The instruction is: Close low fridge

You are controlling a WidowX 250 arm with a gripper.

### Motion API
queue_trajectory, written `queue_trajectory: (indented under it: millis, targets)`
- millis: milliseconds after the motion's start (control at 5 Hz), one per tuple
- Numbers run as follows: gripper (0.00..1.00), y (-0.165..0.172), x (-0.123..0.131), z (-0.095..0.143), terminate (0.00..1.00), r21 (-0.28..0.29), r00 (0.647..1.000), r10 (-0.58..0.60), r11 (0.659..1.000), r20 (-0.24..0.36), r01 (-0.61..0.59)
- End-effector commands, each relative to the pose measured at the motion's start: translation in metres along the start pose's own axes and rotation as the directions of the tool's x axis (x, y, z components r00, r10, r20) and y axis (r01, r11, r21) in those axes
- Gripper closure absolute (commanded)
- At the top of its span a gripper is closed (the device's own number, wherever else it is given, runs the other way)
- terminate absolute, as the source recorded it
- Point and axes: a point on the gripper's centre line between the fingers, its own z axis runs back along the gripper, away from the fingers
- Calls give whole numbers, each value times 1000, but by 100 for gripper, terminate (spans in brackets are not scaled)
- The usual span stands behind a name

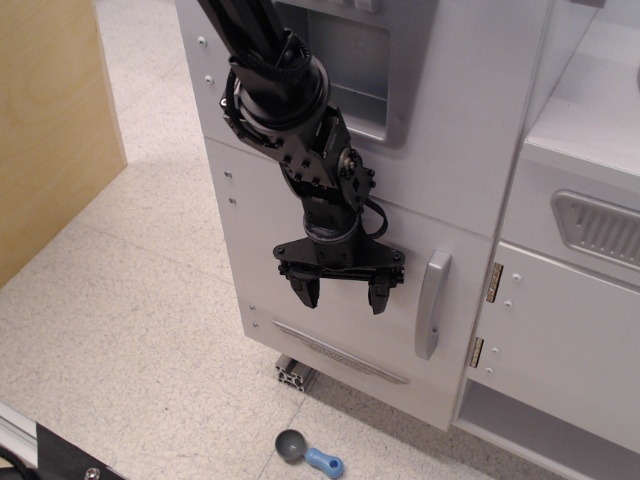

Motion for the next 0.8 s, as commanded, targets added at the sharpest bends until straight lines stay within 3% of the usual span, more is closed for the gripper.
queue_trajectory:
  millis: [0, 200, 400, 600]
  targets:
    - [0, 14, -5, 27, 0, -36, 1000, -14, 999, -5, 14]
    - [0, 25, -12, 30, 0, 11, 999, -30, 999, -10, 30]
    - [0, 25, -12, 30, 0, 11, 999, -30, 999, -10, 30]
    - [0, 25, -12, 30, 100, 11, 999, -30, 999, -10, 30]
